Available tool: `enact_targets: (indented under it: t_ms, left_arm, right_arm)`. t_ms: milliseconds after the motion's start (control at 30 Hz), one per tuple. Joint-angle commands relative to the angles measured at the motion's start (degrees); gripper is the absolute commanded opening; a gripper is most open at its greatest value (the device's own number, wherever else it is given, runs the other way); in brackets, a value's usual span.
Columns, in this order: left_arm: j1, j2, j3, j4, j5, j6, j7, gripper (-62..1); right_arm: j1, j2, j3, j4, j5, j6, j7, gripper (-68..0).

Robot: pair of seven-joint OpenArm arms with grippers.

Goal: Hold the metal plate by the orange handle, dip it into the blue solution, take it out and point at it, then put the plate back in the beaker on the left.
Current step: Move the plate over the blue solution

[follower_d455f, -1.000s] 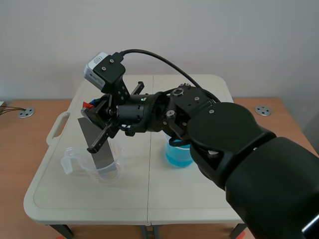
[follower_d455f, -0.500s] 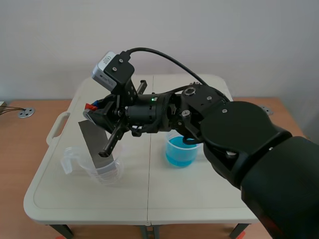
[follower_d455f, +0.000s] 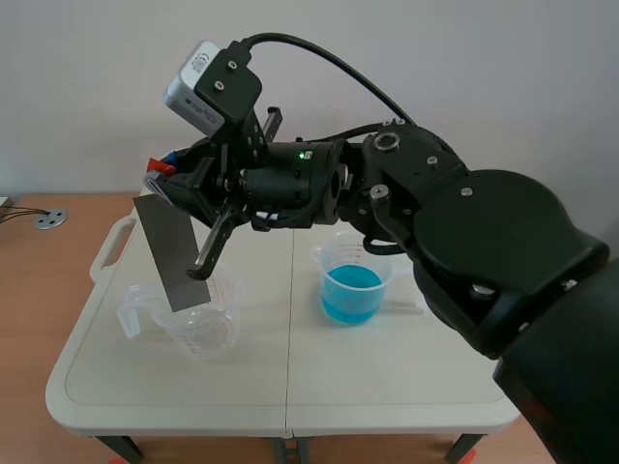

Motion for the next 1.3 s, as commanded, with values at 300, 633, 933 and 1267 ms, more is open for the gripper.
enact_targets:
  t_ms: [300,633,933,1267]
  left_arm:
    - [-0.02,0.11,-0.33,0.44,-0.37,-0.13,-0.83,-59.1]
    - [-0.02,0.11,-0.33,0.44,-0.37,-0.13,-0.83,-59.0]
    - [-0.02,0.11,-0.33,0.44,-0.37,-0.13,-0.81,-59.0]
    - [-0.02,0.11,-0.33,0.44,-0.37,-0.13,-0.83,-59.0]
  right_arm:
    - [-3.15,0.57,3.32,11.58,0.09,0.63,-4.02,-66.2]
    - [-6.23,0.57,6.8,21.68,0.09,0.63,-9.2,-66.2]
    - [-9.42,1.75,12.2,30.75,0.13,0.63,-11.67,-66.2]
    - [-12.2,7.13,17.53,38.32,1.09,0.63,-11.65,-66.2]
